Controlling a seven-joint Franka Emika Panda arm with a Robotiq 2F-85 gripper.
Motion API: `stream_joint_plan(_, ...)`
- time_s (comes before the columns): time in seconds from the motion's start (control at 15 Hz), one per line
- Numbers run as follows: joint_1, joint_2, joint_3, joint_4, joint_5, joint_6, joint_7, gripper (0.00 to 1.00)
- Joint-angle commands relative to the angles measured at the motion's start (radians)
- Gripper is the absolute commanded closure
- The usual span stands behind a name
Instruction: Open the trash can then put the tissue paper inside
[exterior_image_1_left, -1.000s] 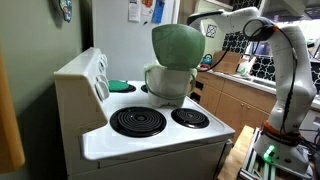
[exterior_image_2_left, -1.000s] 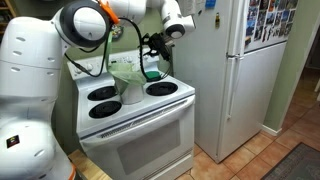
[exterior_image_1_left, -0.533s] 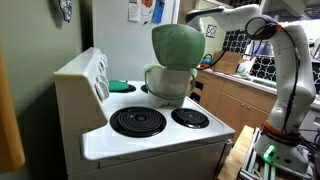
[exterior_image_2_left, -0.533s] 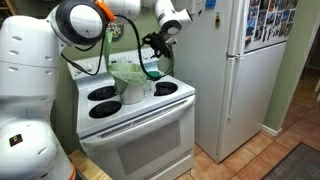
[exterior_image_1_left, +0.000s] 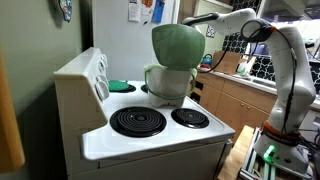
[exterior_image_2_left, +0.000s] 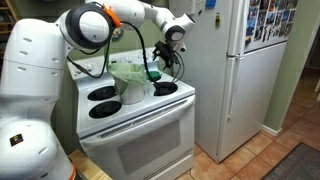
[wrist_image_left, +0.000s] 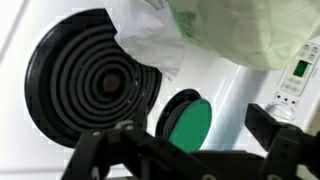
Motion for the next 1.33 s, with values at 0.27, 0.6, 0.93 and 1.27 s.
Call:
stream_joint_plan(0.27, -0.021, 0.089, 0.036, 0.052, -0.098, -0.137, 0.151, 0.00)
stream_joint_plan(0.6, -0.024, 0.140, 0.053, 0.093, -0.075, -0.234, 0.267, 0.00)
stream_joint_plan(0.93, 0.005, 0.176, 0.040, 0.093, -0.080, -0.238, 0.480, 0.00)
stream_joint_plan(1.27, 0.015, 0.206, 0.042, 0.097, -0.080, -0.223, 0.583, 0.12)
